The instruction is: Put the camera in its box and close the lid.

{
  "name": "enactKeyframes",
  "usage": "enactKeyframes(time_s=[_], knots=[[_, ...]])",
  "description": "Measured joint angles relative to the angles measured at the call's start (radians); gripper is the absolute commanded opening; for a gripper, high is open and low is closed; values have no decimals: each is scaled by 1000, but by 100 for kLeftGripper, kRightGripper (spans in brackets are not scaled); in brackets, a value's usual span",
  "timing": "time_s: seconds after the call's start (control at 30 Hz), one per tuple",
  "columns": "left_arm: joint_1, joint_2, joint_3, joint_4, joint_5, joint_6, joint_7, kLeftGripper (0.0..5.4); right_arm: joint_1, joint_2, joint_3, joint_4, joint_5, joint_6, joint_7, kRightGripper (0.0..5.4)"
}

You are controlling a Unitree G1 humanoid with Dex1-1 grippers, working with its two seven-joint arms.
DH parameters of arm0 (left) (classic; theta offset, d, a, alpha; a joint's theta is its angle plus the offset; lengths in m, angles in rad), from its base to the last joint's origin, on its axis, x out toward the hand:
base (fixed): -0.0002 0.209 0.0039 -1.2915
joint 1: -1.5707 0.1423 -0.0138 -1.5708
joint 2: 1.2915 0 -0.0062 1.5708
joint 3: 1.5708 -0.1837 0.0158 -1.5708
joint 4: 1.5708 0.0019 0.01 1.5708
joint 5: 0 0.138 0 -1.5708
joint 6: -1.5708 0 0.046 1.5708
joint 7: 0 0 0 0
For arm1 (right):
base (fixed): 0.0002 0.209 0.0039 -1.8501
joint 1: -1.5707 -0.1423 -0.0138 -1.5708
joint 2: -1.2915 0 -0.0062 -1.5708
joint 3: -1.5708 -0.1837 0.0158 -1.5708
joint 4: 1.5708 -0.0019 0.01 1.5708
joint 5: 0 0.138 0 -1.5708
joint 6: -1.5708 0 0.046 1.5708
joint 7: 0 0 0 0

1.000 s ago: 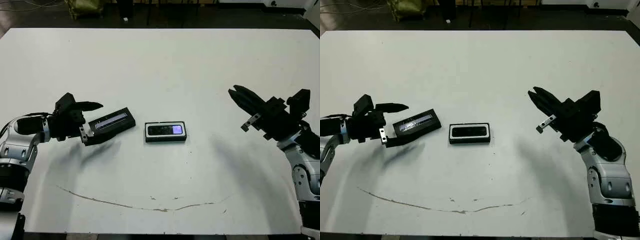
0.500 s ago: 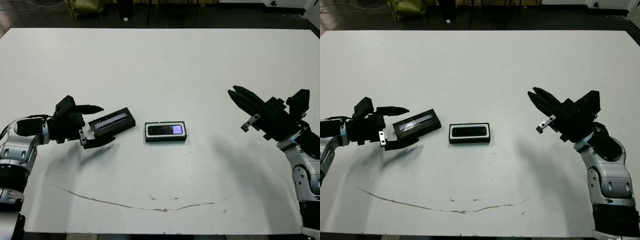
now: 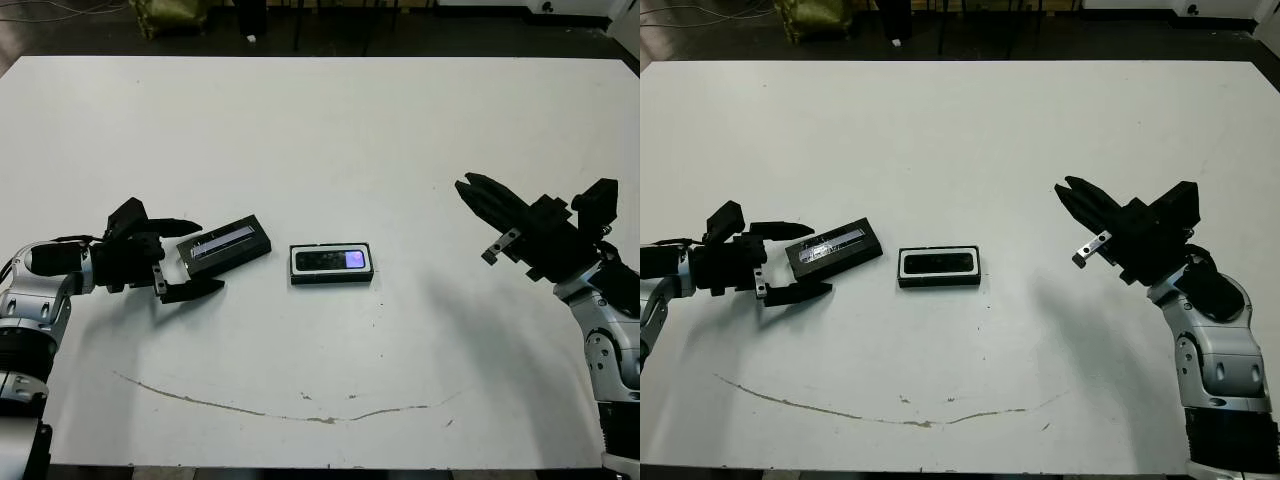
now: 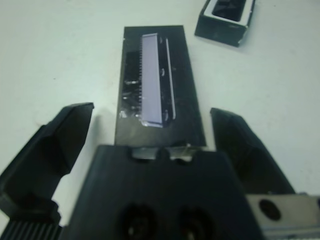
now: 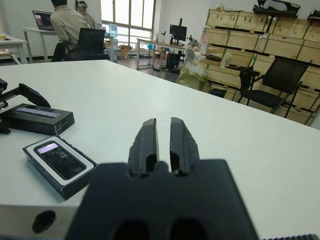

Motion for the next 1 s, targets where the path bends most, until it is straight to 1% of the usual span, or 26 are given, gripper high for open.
enactKeyframes(time_s=[0.33,0.7,0.77,0.83,0.9,1.0], knots=[[-24,-9,8,73,3,-42,-14,538,0,0,0,0,-1,0,-3,0],[-79,-8,-2,155,17,-26,-120,538,5,-2,0,-18,-4,8,-18,0],[-87,-5,-4,156,24,-12,-121,515,5,-2,0,-19,-5,8,-18,0],[-95,-3,-5,160,26,16,-129,478,5,-2,1,-19,-5,8,-18,0],[-98,1,-5,161,27,27,-133,430,5,-4,1,-19,-5,10,-18,0],[-98,1,-5,162,29,12,-136,357,5,-5,2,-19,-6,10,-18,0]])
